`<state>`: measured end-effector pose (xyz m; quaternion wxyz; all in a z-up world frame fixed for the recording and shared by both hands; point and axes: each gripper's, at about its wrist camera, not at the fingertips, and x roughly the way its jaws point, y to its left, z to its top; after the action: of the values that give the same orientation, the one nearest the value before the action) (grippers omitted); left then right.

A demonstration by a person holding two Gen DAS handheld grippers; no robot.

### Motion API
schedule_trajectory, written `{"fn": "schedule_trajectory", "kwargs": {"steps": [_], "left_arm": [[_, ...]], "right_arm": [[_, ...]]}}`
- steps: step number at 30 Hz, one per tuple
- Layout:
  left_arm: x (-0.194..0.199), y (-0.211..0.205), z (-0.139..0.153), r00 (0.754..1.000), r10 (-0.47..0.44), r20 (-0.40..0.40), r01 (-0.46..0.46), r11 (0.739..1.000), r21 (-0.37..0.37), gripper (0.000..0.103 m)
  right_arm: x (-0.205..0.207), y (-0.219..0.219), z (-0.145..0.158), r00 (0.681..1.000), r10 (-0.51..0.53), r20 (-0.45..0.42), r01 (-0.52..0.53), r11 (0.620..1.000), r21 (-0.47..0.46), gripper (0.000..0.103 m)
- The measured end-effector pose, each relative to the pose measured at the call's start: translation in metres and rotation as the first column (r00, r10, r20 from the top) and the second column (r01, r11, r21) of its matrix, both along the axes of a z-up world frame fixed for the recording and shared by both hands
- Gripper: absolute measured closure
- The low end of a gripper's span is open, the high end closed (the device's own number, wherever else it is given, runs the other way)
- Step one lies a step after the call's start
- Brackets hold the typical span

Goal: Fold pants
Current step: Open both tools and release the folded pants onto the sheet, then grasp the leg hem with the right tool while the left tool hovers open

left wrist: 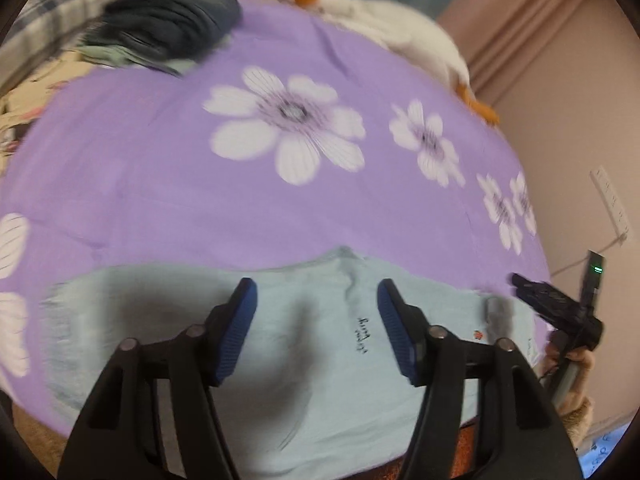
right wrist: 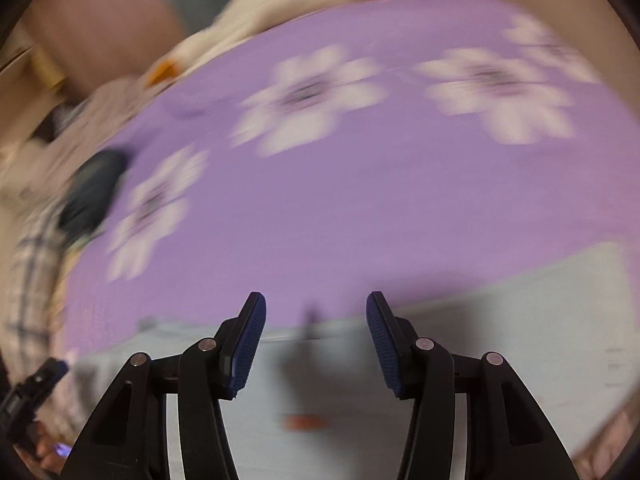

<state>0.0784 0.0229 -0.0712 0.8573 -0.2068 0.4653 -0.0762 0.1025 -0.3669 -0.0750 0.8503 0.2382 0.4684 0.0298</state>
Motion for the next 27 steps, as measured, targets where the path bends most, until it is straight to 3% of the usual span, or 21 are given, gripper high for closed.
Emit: {"fn": "schedule_trajectory", "kwargs": {"steps": [4,8,11,14,17,21,23,25,27], "left_arm": [[0.026,-0.036,-0.021,0.998,-0.029,-0.052,0.035,0.993,0.115,0.052],[0.038,-0.056,-0.039,0.995,-0.041,-0.093,0.057,0.984,0.169,0.052],[0.041,-0.060,-0.047,0.994,-0.036,-0.105,0.055,0.981,0.185,0.052],[0.046,-0.066,-0.052,0.993,-0.034,-0.113,0.056,0.978,0.201,0.052],[0.048,-0.069,-0.055,0.993,-0.036,-0.115,0.060,0.975,0.214,0.052],[0.051,-0.072,-0.057,0.992,-0.036,-0.117,0.061,0.973,0.221,0.052],[0.052,-0.072,-0.058,0.992,-0.036,-0.119,0.062,0.973,0.223,0.052],[0.054,-0.072,-0.059,0.992,-0.036,-0.120,0.062,0.974,0.218,0.052],[0.056,-0.071,-0.060,0.992,-0.034,-0.124,0.059,0.976,0.208,0.052]], "right_arm": [[-0.018,-0.075,-0.020,0.985,-0.165,-0.048,0.165,0.986,-0.008,0.049],[-0.025,-0.122,-0.040,0.956,-0.281,-0.089,0.276,0.959,-0.067,0.049],[-0.025,-0.140,-0.049,0.948,-0.301,-0.106,0.293,0.952,-0.085,0.048],[-0.021,-0.142,-0.051,0.955,-0.285,-0.086,0.279,0.957,-0.076,0.030],[-0.015,-0.143,-0.057,0.951,-0.299,-0.077,0.285,0.946,-0.151,0.030],[-0.011,-0.153,-0.072,0.948,-0.302,-0.102,0.291,0.950,-0.114,0.030],[-0.014,-0.157,-0.075,0.946,-0.307,-0.104,0.295,0.948,-0.118,0.038],[-0.016,-0.156,-0.074,0.942,-0.320,-0.101,0.304,0.941,-0.150,0.070],[-0.020,-0.157,-0.069,0.942,-0.325,-0.079,0.313,0.940,-0.134,0.085]]}}
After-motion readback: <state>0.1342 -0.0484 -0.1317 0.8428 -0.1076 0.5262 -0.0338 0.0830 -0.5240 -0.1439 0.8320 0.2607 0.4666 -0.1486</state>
